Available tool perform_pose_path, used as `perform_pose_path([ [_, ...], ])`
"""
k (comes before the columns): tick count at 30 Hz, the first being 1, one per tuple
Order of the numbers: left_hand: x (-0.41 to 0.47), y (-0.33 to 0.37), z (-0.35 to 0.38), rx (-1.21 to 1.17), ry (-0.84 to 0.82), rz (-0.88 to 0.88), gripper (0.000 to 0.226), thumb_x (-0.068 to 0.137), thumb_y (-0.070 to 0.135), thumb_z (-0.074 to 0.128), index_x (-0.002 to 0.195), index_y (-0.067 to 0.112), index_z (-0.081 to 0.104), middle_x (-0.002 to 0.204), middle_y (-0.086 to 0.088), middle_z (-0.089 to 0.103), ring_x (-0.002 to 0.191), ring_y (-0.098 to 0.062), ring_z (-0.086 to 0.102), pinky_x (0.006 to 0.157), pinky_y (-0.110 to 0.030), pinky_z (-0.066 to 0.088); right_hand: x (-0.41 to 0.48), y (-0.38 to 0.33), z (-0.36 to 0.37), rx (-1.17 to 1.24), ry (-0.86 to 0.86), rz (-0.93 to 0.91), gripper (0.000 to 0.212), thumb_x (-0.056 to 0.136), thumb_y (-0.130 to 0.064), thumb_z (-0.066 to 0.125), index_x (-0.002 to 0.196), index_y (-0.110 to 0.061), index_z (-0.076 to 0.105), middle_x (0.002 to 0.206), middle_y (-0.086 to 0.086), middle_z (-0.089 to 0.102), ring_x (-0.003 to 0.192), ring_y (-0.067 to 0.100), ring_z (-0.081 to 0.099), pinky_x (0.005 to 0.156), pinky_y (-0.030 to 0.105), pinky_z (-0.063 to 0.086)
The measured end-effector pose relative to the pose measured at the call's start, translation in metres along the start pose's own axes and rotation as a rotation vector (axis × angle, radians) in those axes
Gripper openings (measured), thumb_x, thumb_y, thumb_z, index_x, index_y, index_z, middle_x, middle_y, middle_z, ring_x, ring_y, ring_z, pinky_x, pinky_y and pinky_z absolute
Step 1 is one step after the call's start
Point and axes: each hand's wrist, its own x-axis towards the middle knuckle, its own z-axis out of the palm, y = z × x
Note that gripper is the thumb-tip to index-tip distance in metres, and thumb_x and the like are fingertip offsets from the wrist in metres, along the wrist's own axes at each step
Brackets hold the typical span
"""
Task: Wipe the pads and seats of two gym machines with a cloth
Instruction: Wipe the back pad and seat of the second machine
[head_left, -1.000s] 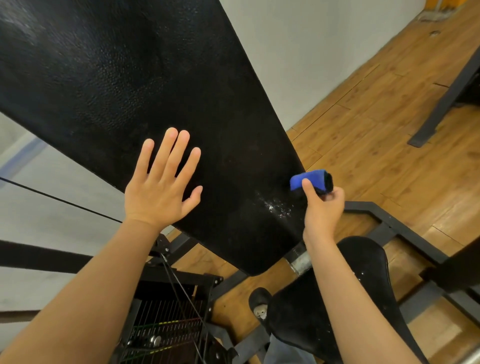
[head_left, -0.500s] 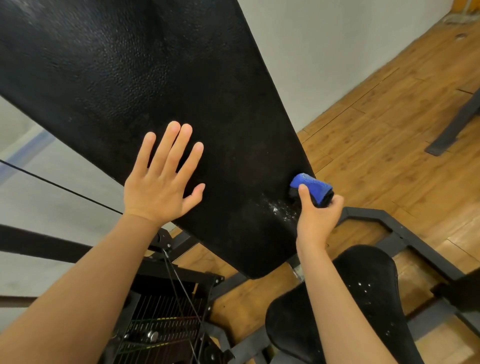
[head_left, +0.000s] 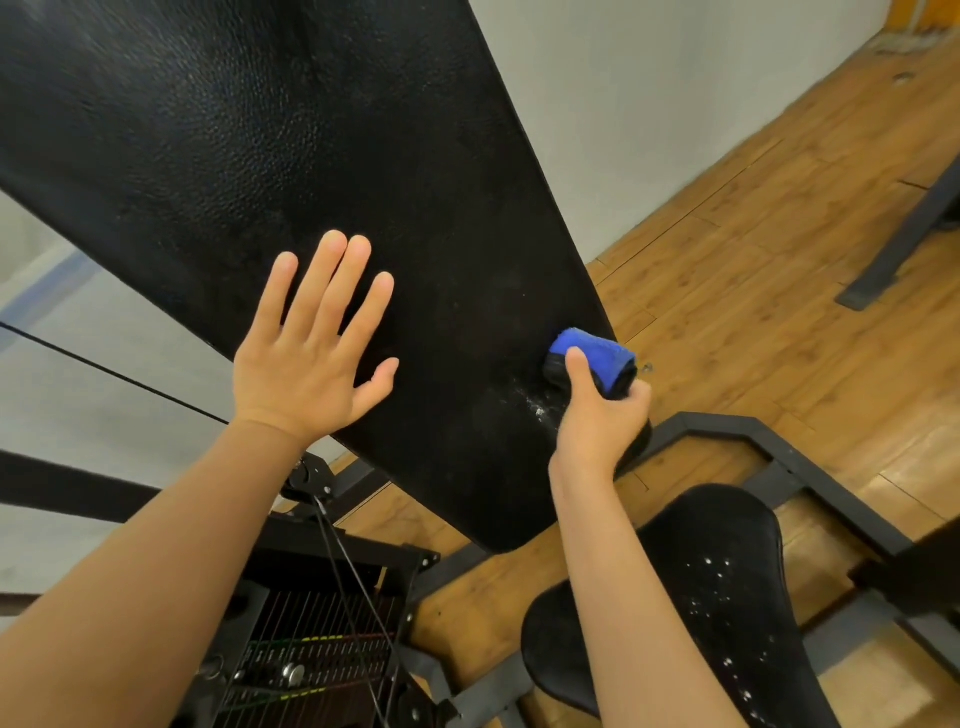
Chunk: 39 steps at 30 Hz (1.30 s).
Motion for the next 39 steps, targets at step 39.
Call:
perform_pose_path([
  [39,0.000,0.007,-0.006,-0.024,-0.035,-0.074,0.067,0.095,0.048,0.033,0.148,0.008,0.027,0.157,-0.018,0.019,0.146,-0.032,0.010,0.119,-0.044,-0.001,-0.009,0.085,-0.047,-0.162,0.217,0.031,0.033,0.082,-0.017,0.073,0.103,-0.011,0.049,0.099,0.005,0.059,0.089,0.016,0.059,0.063,0.011,0.038],
])
